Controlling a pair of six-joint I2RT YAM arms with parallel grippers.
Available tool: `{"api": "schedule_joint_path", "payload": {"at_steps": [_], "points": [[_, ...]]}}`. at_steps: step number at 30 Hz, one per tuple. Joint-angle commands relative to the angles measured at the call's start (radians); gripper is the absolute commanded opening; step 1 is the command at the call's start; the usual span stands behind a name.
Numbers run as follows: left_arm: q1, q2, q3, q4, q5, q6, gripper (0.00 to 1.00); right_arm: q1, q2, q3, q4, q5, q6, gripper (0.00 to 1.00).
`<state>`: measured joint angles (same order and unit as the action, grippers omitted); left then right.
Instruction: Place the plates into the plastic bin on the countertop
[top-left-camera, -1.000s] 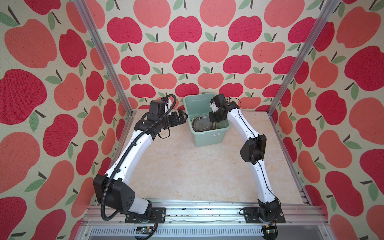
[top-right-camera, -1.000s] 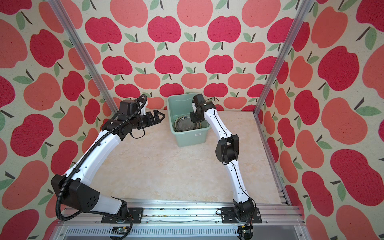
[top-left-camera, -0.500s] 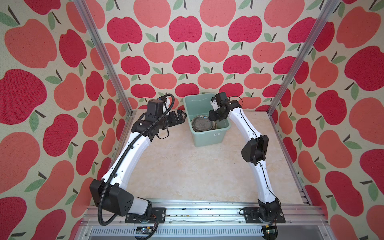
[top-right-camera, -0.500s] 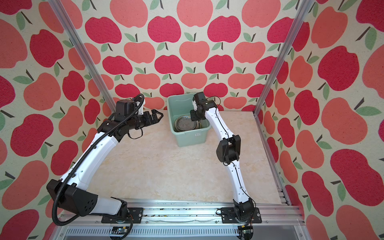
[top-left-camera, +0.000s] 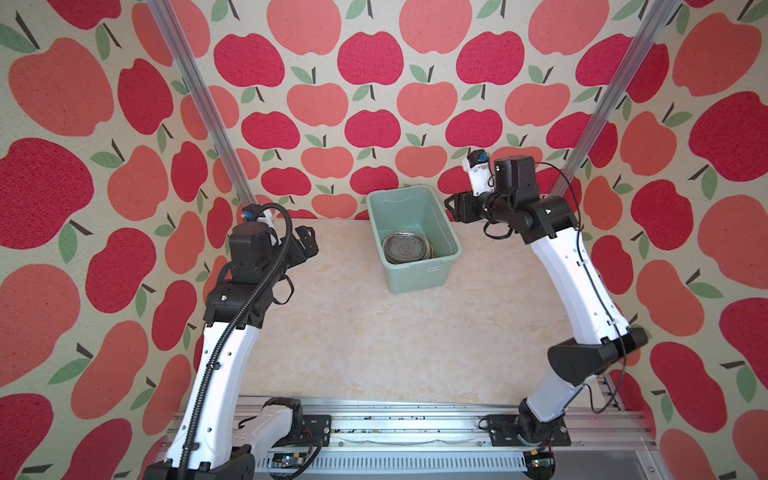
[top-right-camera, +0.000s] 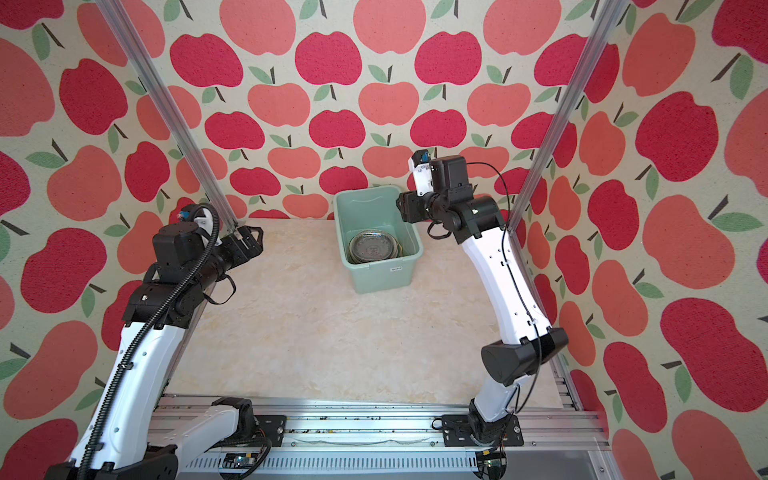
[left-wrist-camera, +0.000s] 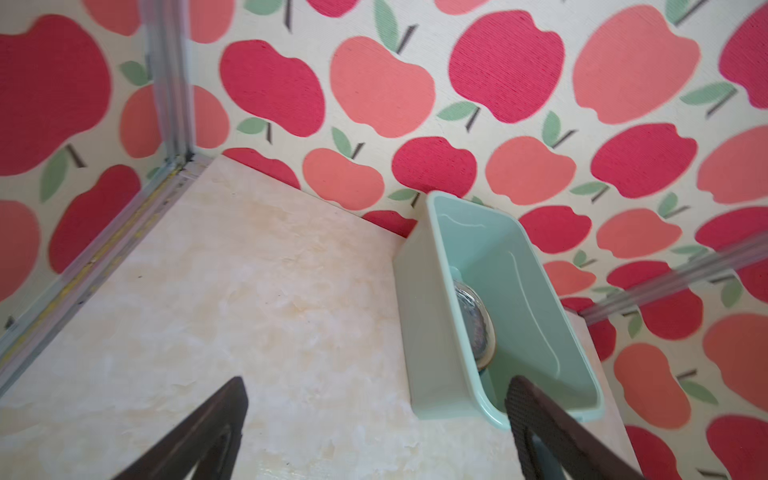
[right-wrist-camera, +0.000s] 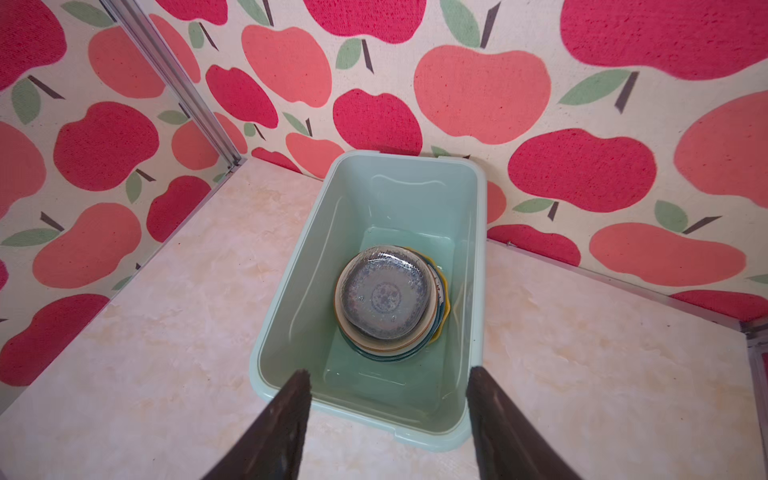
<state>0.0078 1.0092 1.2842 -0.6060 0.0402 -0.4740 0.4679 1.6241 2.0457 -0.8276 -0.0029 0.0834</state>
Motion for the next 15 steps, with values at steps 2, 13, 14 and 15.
{"api": "schedule_joint_path", "payload": {"at_steps": [2, 13, 14, 15], "points": [[0.218, -0.080, -0.225, 0.021, -0.062, -0.074, 0.99, -0.045, -0.234, -0.398, 0.258, 0.167, -0.076, 0.69], [0.324, -0.090, -0.674, 0.384, -0.174, 0.066, 0.99, -0.344, -0.677, -1.298, 0.752, 0.331, -0.027, 0.67], [0.324, -0.065, -0.687, 0.413, -0.180, 0.076, 0.99, -0.357, -0.677, -1.338, 0.782, 0.338, -0.036, 0.67], [0.324, -0.040, -0.702, 0.453, -0.183, 0.093, 0.99, -0.365, -0.673, -1.385, 0.823, 0.348, -0.056, 0.67]]}}
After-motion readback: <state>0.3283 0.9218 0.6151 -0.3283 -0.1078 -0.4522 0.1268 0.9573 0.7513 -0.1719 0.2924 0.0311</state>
